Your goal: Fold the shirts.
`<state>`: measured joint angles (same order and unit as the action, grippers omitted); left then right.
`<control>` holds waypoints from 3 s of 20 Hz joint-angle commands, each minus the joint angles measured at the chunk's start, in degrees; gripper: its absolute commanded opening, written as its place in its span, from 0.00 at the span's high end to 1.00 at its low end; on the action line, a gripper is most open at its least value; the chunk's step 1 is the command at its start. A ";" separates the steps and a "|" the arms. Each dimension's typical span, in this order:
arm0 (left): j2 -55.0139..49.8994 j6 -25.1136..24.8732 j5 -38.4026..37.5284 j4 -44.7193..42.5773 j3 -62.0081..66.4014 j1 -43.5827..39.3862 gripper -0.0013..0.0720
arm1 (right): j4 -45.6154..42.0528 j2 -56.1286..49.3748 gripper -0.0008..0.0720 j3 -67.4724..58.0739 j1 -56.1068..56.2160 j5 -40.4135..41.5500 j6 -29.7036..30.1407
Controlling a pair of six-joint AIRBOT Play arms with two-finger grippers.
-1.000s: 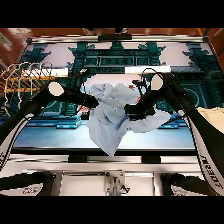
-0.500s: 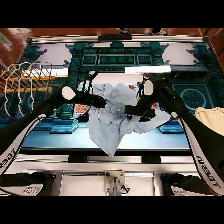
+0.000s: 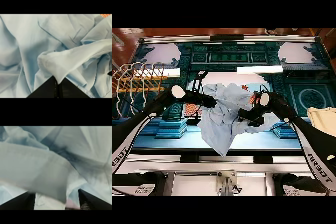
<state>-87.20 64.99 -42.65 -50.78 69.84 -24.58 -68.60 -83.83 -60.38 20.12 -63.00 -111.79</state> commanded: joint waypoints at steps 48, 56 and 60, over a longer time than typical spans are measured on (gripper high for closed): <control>18.93 4.26 -27.23 -10.47 -7.34 47.91 0.03 | -6.51 8.17 0.88 -17.46 0.70 -24.44 6.40; 12.50 0.17 -23.28 -11.37 -7.08 55.65 0.06 | -6.54 8.17 0.88 -17.46 0.70 -26.60 2.91; 7.91 0.20 -21.84 -13.77 -7.06 55.39 0.13 | -6.34 8.17 0.88 -17.46 0.70 -28.28 2.51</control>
<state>-76.29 65.76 -65.98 -63.07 62.87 30.52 -75.02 -75.64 -77.78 20.82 -89.80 -108.71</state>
